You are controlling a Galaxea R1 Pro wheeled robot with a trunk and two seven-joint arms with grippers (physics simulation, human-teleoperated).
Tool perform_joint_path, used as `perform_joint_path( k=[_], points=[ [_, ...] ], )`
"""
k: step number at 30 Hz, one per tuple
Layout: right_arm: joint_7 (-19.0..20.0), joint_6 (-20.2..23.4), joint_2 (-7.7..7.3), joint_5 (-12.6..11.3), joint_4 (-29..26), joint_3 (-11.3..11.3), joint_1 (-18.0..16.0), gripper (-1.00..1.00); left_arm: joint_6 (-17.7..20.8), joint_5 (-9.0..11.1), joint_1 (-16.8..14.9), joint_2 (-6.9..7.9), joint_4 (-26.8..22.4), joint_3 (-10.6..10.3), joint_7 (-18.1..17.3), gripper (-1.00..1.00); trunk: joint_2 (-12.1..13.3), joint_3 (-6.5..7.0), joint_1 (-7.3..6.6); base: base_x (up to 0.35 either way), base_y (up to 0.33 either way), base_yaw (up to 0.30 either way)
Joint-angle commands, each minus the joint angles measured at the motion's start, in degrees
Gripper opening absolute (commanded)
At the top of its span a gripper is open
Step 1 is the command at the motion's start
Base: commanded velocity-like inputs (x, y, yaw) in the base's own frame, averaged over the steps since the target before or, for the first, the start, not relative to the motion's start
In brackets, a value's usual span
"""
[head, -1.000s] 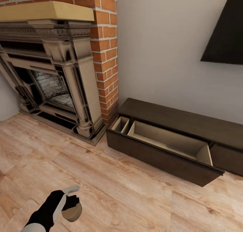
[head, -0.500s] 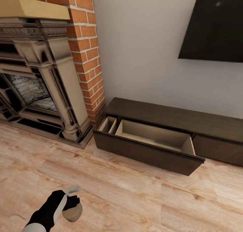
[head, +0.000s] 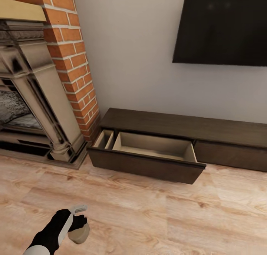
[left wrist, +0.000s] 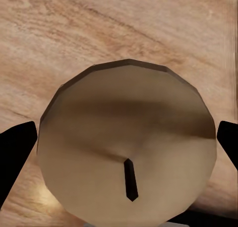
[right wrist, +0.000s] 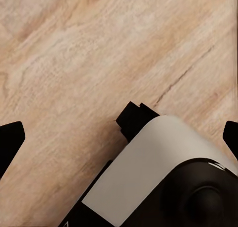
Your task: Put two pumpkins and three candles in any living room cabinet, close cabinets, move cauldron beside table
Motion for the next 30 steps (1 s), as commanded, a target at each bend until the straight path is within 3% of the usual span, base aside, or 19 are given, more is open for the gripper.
perform_joint_path(
  k=[1,9,14,22,30],
  points=[
    [0.0,0.0,0.01,0.0,0.0,0.0,0.0,1.0,0.0,0.0,0.0,-0.01,0.0,0.0,0.0,-1.0,0.0,0.02,0.0,0.0,0.0,-0.276],
    [0.0,0.1,-0.02,-0.1,0.0,-0.2,0.0,1.0,0.0,-0.1,0.0,-0.02,0.0,0.0,0.0,-1.0,0.0,0.35,0.0,0.0,0.0,-0.254],
    [0.1,0.1,0.04,-0.2,0.0,-2.6,0.0,1.0,0.0,-0.1,0.0,-0.01,0.0,0.0,0.0,-1.0,0.0,0.66,0.0,0.0,0.0,-0.236],
    [0.3,0.3,0.01,-0.2,0.0,-3.3,0.0,1.0,0.0,-0.1,0.0,-0.13,0.0,0.0,0.0,-1.0,0.0,1.16,0.0,0.0,0.0,-0.231],
    [4.4,0.2,-0.01,-0.1,0.0,-3.3,0.0,1.0,-0.2,-0.1,0.0,-0.15,0.0,-0.1,0.0,-1.0,0.0,1.68,0.0,0.0,0.0,-0.229]
  ],
)
